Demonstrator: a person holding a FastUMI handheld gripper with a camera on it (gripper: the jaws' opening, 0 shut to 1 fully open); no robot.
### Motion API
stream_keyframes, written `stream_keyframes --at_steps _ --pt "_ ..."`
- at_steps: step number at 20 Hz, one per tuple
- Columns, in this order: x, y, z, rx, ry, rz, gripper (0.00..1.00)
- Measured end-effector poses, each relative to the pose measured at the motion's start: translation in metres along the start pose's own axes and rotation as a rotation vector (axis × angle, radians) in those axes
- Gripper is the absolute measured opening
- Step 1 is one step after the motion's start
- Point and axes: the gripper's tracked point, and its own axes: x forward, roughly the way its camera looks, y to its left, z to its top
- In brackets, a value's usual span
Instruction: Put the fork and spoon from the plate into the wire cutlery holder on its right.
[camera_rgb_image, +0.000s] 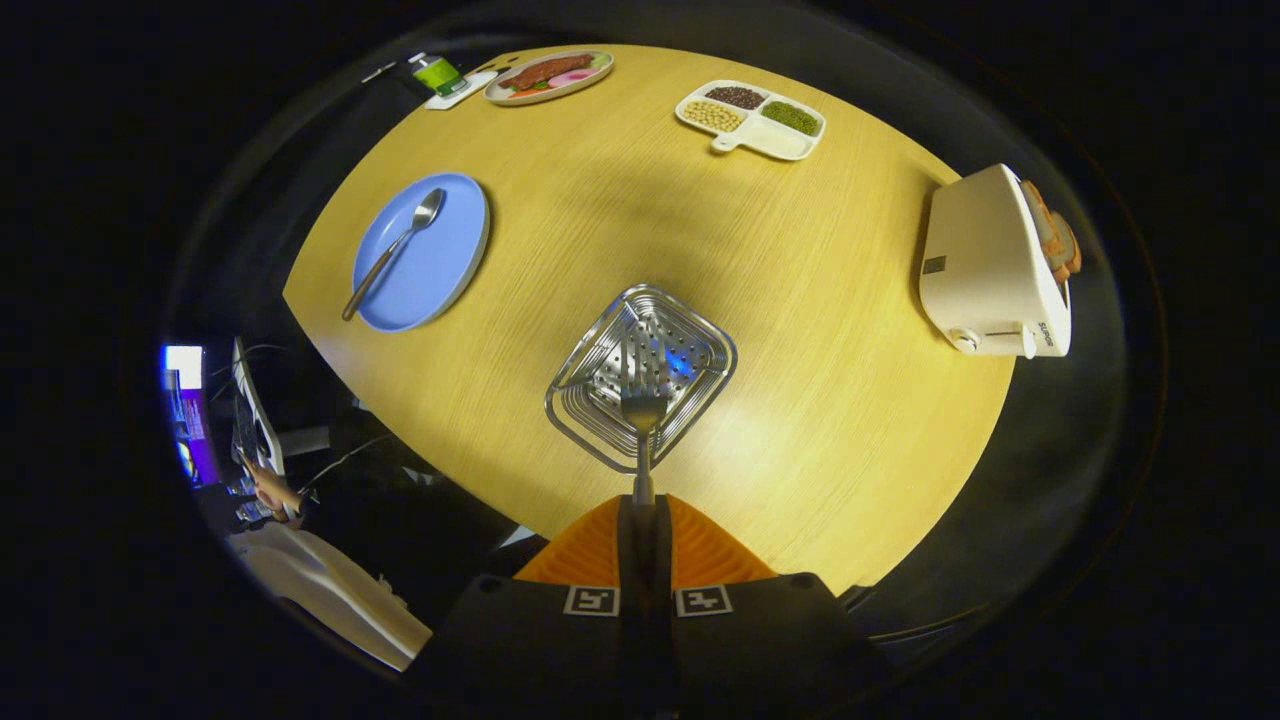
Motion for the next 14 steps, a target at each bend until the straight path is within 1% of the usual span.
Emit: stream_keyframes --at_steps 6,9,10,11,13,14 --pt "0.015 -0.002 0.003 -0.009 0.086 0.012 0.07" --pt "0.018 -0.004 0.006 0.015 0.108 0.020 0.09" --pt "0.019 -0.003 0.008 0.026 0.107 0.027 0.12" --pt "0.019 -0.003 0.010 0.033 0.105 0.032 0.13" --pt "0.017 -0.008 0.017 0.048 0.078 0.029 0.23" --pt "0.015 -0.006 0.021 0.056 0.066 0.035 0.42"
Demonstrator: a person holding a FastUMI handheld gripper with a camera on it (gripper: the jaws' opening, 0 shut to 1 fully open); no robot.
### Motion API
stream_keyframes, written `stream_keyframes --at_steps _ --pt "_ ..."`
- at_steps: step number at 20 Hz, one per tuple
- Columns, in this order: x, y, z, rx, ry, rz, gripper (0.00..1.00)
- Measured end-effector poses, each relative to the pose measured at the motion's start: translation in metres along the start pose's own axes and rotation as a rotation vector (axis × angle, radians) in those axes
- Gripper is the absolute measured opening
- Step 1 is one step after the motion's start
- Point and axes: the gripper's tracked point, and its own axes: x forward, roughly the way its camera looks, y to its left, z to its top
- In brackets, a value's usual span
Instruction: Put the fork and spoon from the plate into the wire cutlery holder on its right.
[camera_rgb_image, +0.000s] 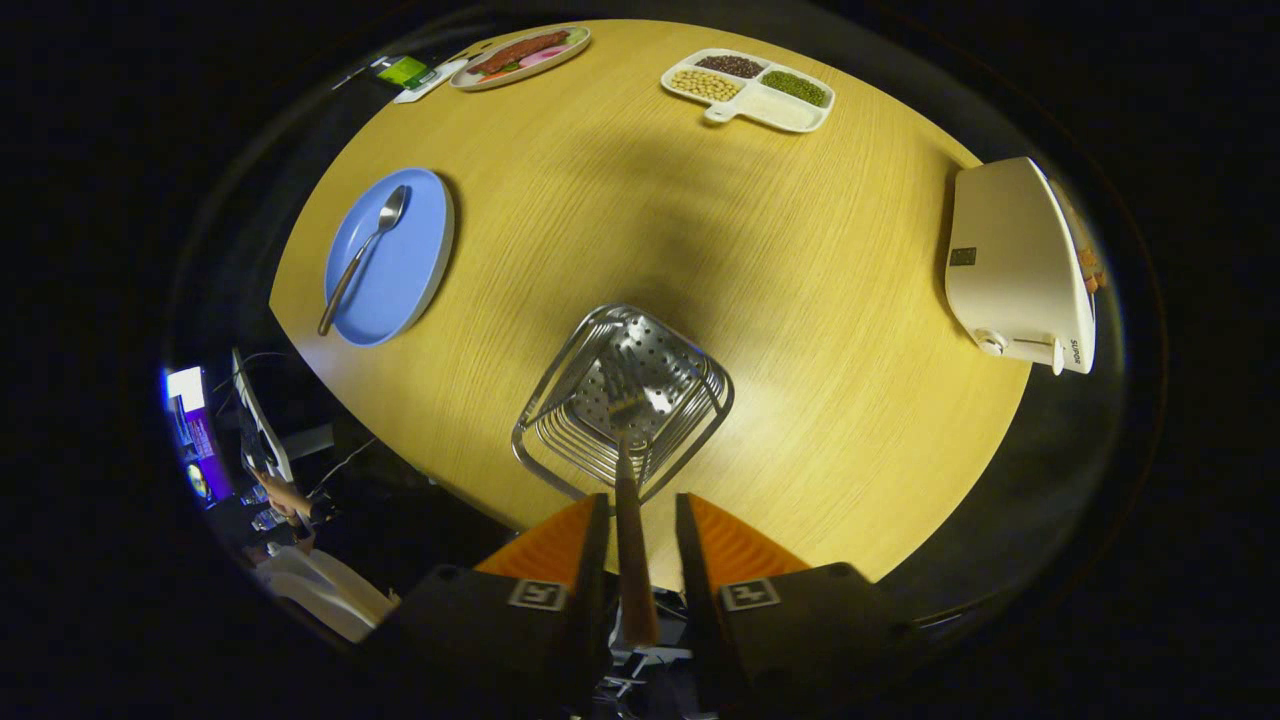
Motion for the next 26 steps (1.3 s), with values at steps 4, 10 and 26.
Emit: stream_keyframes --at_steps 4,10,26 --pt "-0.015 0.006 0.008 0.056 -0.089 0.038 0.86" --pt "-0.052 0.021 0.020 0.124 -0.309 0.071 1.00" --pt "-0.083 0.158 0.080 0.131 -0.758 0.081 0.99"
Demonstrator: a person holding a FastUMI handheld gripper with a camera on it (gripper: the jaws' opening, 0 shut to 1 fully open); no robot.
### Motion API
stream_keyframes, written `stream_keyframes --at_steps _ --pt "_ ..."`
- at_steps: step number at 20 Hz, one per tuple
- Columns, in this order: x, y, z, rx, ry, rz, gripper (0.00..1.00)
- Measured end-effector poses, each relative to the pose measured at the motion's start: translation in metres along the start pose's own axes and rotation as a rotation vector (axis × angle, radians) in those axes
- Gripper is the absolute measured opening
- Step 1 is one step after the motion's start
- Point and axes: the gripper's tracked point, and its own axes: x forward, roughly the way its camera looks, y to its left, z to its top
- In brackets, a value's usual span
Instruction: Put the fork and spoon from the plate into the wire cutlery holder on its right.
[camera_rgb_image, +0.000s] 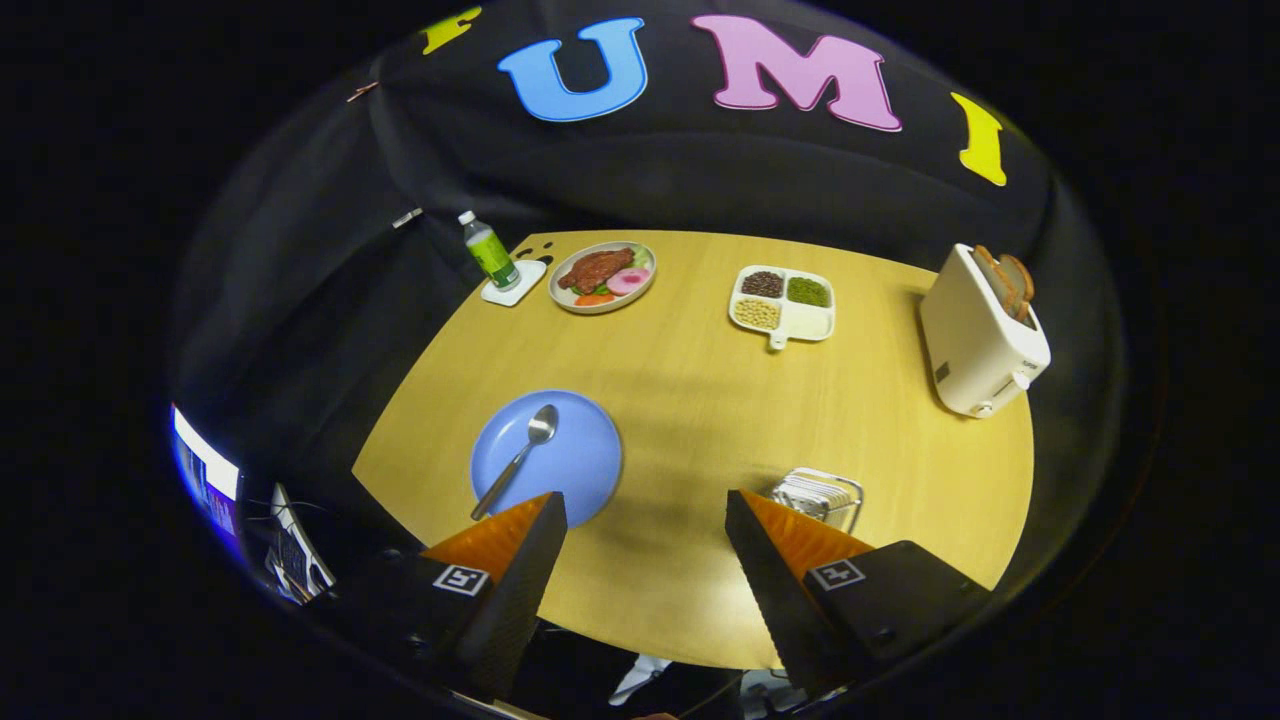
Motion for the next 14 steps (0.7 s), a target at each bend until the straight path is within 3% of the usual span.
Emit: stream_keyframes --at_steps 5,10,14 --pt "0.061 0.079 -0.022 -0.033 0.060 0.073 1.00" --pt "0.124 0.116 -0.047 -0.067 0.147 0.065 1.00" --pt "0.166 0.122 -0.064 -0.051 0.213 -0.003 1.00"
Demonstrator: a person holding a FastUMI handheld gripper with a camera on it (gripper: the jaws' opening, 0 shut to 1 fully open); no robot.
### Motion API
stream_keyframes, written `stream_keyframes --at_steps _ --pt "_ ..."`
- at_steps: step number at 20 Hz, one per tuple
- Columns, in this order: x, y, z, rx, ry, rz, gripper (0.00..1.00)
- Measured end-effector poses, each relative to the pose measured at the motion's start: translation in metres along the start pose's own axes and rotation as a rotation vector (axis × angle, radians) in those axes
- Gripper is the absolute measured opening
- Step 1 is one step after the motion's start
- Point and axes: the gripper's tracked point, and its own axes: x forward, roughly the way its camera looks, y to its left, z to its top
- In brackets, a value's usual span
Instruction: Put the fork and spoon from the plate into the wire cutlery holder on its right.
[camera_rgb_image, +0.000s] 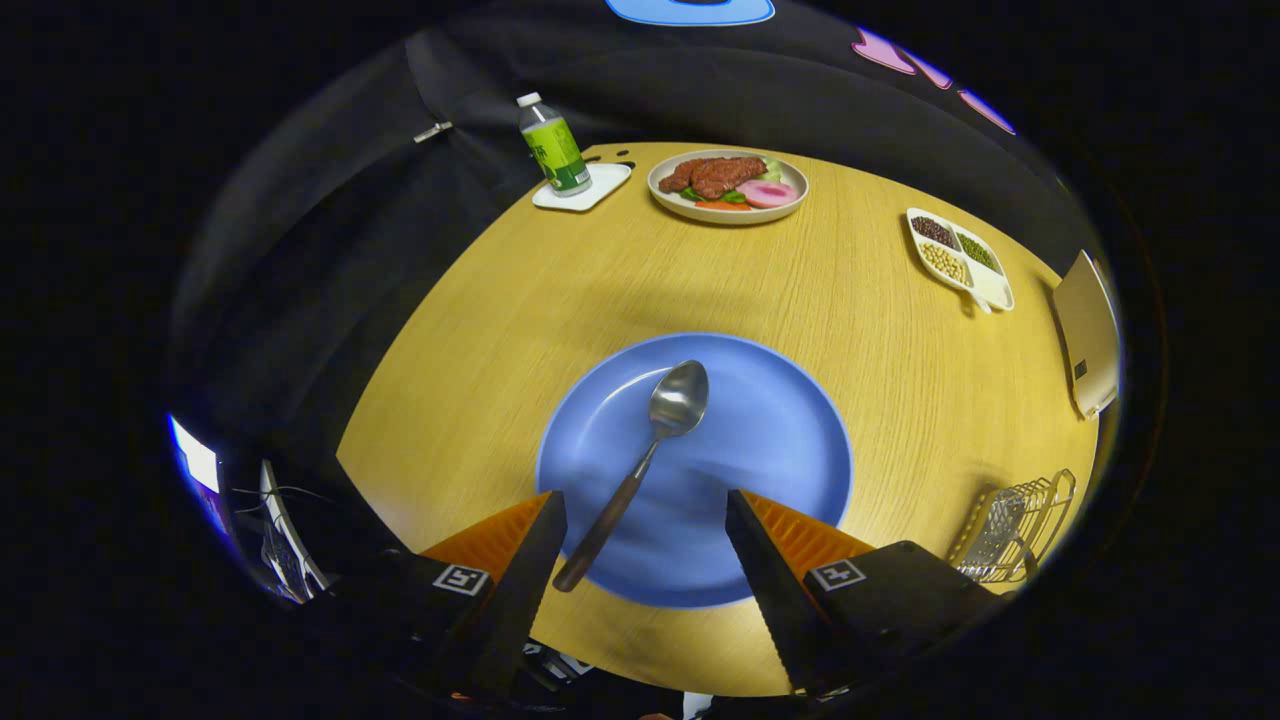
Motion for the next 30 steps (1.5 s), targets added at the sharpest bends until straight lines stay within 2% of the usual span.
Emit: stream_keyframes --at_steps 5,7,8,11,12,13,14,17,21,24,27,30 --pt "0.024 0.004 -0.014 0.066 0.084 -0.047 0.98" --pt "0.029 0.005 -0.016 0.059 0.097 -0.058 0.90" --pt "0.031 0.007 -0.018 0.058 0.106 -0.059 0.79" --pt "0.036 0.004 -0.023 0.059 0.137 -0.093 0.59" --pt "0.037 0.000 -0.024 0.063 0.149 -0.111 0.43" --pt "0.038 -0.005 -0.026 0.063 0.156 -0.134 0.35" --pt "0.038 -0.006 -0.024 0.073 0.156 -0.138 0.20" --pt "0.039 -0.010 -0.027 0.082 0.174 -0.146 0.17" --pt "0.035 -0.009 -0.029 0.045 0.191 -0.033 0.11" --pt "0.023 -0.024 -0.031 0.031 0.205 -0.003 0.07" --pt "0.001 -0.040 -0.030 -0.005 0.207 0.004 0.07" --pt "-0.041 -0.056 -0.026 -0.105 0.206 0.020 0.07"
